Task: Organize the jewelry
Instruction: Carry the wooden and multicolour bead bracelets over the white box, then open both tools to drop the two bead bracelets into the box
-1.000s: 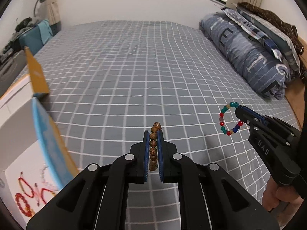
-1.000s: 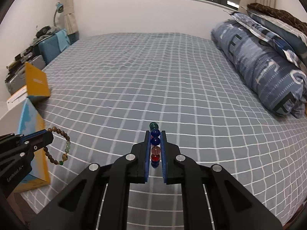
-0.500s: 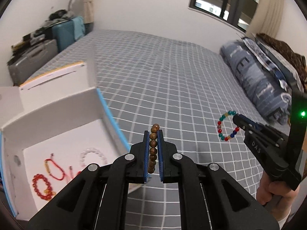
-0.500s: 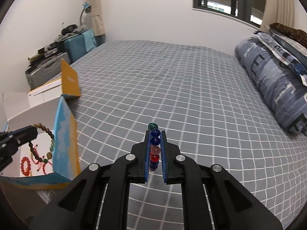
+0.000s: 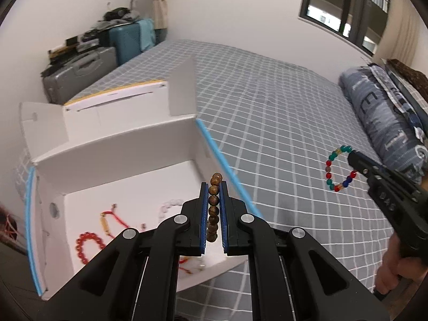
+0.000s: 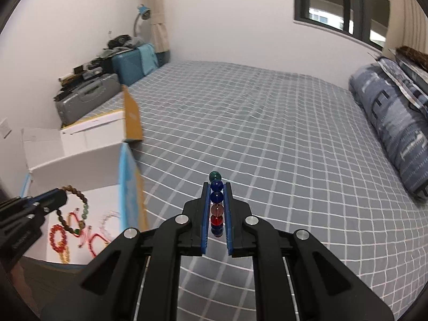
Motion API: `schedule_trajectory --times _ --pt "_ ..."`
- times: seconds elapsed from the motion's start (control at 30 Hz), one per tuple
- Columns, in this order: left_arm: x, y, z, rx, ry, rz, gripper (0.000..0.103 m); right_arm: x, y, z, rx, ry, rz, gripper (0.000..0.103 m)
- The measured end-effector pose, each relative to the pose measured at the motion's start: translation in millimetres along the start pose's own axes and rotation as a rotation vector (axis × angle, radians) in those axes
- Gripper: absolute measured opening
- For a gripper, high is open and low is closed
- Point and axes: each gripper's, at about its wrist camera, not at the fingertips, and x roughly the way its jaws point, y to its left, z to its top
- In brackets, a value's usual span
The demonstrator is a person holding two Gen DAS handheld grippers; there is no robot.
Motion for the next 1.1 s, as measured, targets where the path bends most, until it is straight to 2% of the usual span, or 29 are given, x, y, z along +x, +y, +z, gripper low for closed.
schedule_trajectory --times 0.3,0.43,0.57,0.67,0.8,0.97,1.1 --pt "-5 50 -16 -0.087 0.002 0.115 0.008 -13 91 4 -0.129 -0.049 0.14 0.009" --pt "1 77 -23 -0.121 0.022 0.145 0.008 5 127 -2 -0.173 -0.016 0.182 0.009" --pt "13 102 -33 -0.161 0.054 0.184 0.008 37 157 -7 -0.193 0.059 0.211 0.009" --pt "24 122 -42 -0.196 0.087 0.183 0.008 56 164 -12 -0.19 0.11 0.221 0.009" --pt "35 141 -50 -0.229 0.123 0.237 0.008 79 170 -21 -0.197 0.17 0.208 0.009" --pt "37 142 -55 -0.226 0.145 0.247 0.008 92 178 -30 -0.217 0.213 0.201 0.009" --pt "33 140 -56 -0.22 0.143 0.248 0.013 93 181 -34 -0.226 0.219 0.218 0.011"
